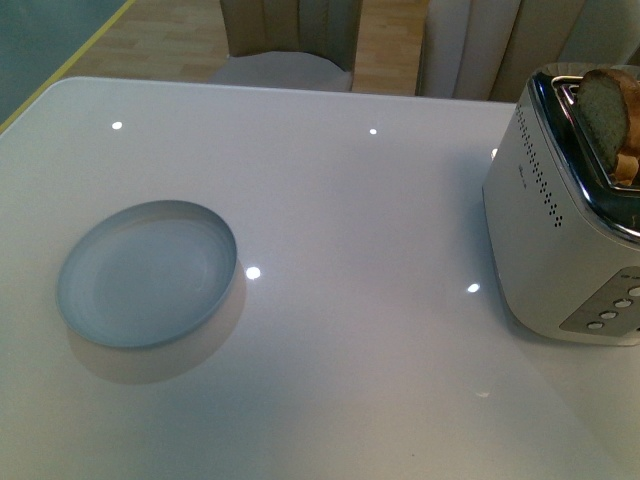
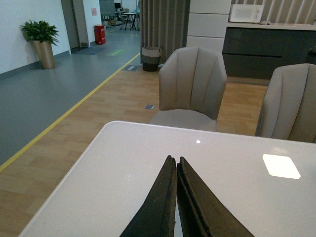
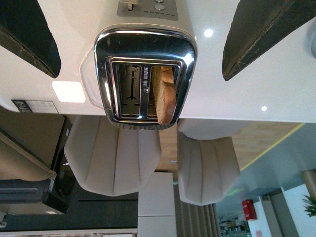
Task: Left arm holds plate, right arm toasts bread
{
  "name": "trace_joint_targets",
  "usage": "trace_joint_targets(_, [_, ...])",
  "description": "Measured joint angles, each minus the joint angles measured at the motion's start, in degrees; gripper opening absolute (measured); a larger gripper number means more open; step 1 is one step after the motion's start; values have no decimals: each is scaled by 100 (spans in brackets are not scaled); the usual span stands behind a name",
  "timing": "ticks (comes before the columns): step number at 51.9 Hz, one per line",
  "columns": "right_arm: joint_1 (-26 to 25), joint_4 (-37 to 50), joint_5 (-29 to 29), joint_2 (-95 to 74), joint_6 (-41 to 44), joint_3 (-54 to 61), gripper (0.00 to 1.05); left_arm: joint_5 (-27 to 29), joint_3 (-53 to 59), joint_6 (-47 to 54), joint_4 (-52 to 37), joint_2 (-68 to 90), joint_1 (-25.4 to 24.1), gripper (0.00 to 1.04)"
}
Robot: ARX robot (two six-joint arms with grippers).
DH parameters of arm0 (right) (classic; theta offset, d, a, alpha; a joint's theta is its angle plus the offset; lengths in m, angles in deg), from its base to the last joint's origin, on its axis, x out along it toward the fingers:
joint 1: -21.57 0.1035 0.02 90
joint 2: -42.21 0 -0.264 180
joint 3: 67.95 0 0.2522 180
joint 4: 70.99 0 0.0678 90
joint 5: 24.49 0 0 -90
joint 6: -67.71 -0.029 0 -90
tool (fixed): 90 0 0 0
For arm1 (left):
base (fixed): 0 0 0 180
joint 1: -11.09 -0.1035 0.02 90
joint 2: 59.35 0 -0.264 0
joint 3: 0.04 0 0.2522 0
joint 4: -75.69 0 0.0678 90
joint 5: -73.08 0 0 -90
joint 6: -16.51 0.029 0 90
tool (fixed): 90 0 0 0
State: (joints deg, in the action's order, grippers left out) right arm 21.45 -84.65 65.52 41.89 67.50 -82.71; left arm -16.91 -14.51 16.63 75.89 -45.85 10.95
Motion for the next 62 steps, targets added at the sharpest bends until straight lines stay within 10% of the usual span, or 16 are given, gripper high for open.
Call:
trace_joint_targets(46, [2, 0, 0, 0, 0, 0, 96, 0, -2, 0, 1349, -1314, 0, 3])
trace_joint_targets(62, [0, 0, 0, 0, 0, 0, 96, 0, -2, -2, 1349, -1314, 0, 52])
